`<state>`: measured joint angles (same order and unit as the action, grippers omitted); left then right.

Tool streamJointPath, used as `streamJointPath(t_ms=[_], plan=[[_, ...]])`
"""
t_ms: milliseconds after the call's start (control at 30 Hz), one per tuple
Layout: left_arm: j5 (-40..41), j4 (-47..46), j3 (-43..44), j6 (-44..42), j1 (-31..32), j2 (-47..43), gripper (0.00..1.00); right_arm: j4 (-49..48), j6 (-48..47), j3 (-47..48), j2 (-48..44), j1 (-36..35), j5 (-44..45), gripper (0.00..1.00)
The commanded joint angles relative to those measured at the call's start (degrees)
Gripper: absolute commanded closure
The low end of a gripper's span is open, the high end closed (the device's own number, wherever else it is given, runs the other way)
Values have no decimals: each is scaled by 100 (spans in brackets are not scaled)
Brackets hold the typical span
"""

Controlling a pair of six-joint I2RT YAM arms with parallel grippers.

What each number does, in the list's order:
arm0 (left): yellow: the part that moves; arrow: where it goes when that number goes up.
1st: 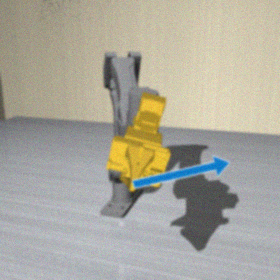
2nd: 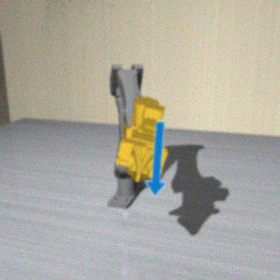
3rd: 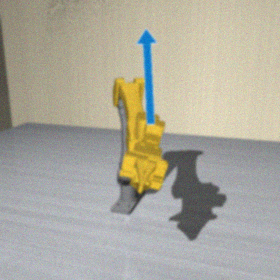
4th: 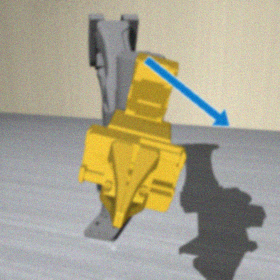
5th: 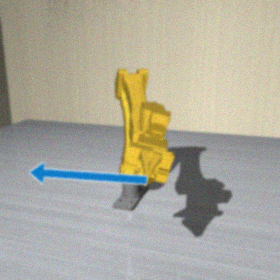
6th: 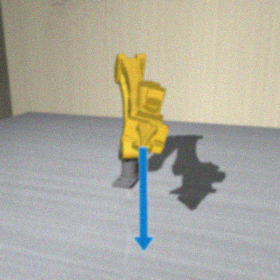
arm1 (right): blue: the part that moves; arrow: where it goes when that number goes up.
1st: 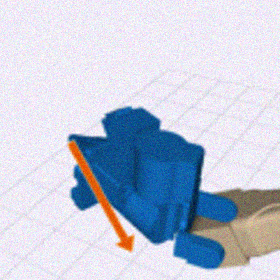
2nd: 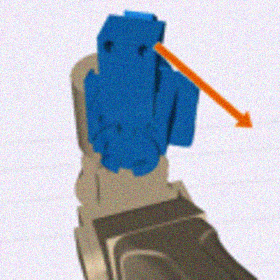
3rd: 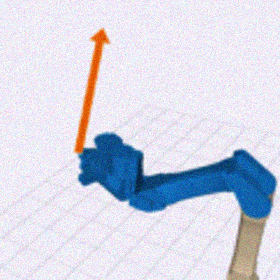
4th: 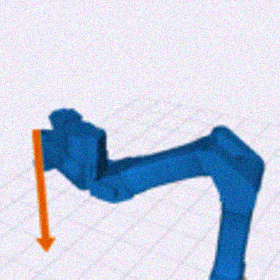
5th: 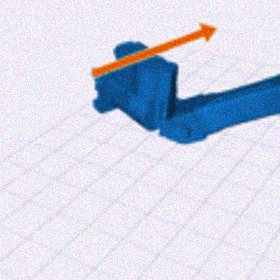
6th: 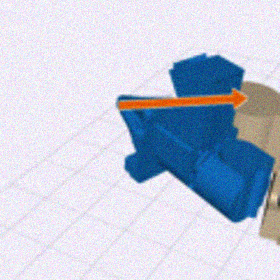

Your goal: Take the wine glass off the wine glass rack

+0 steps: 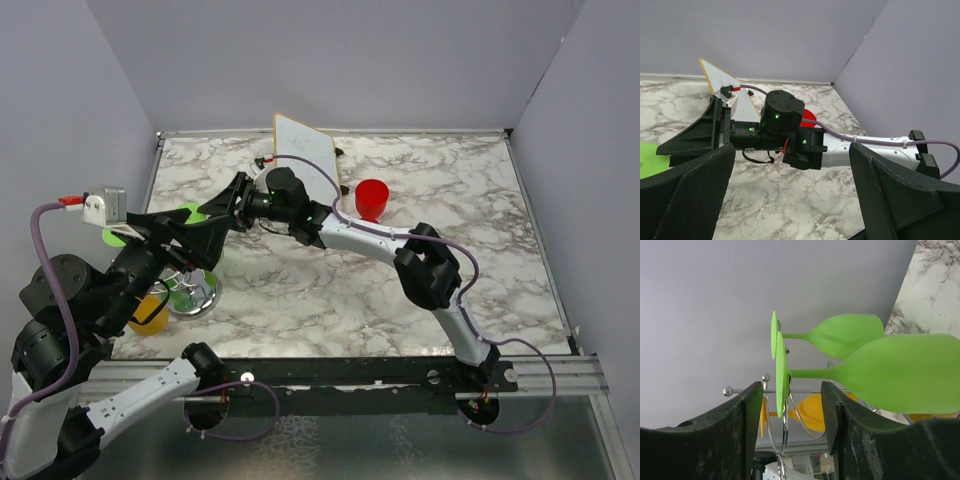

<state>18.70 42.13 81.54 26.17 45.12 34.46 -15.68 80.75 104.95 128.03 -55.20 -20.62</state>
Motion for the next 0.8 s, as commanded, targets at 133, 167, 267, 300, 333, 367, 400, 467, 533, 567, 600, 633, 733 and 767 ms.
streamJointPath(t_ms=[133, 167, 267, 300, 333, 367, 400, 467, 533, 567, 600, 633, 733, 767], plan=[[64, 61, 108, 15, 5, 74, 1, -230, 70, 418, 270, -137, 94, 61], [64, 61, 104, 19, 5, 70, 1, -247, 72, 418, 283, -145, 93, 63], [59, 61, 84, 36, 1, 66, 1, -276, 94, 446, 315, -163, 89, 68], [63, 59, 82, 35, 4, 76, 1, -282, 103, 455, 329, -159, 81, 71], [63, 59, 81, 41, 3, 72, 1, -292, 119, 456, 340, -165, 76, 73], [56, 59, 81, 44, 5, 72, 1, -301, 132, 463, 345, -162, 68, 74], [55, 66, 77, 46, 5, 72, 1, -310, 148, 460, 353, -159, 65, 75], [54, 67, 73, 46, 5, 68, 1, -313, 165, 468, 355, -166, 60, 79], [48, 80, 65, 61, 3, 62, 1, -320, 182, 471, 348, -161, 54, 83], [58, 76, 60, 63, 1, 47, 1, -328, 186, 468, 342, -171, 50, 84], [63, 88, 56, 71, 5, 44, 1, -334, 195, 466, 334, -165, 43, 85], [68, 86, 49, 72, 4, 40, 1, -338, 195, 465, 325, -161, 41, 87], [73, 89, 38, 89, 5, 29, 1, -339, 190, 450, 258, -165, 53, 89], [73, 86, 38, 97, 5, 32, 1, -339, 190, 422, 233, -166, 70, 90]])
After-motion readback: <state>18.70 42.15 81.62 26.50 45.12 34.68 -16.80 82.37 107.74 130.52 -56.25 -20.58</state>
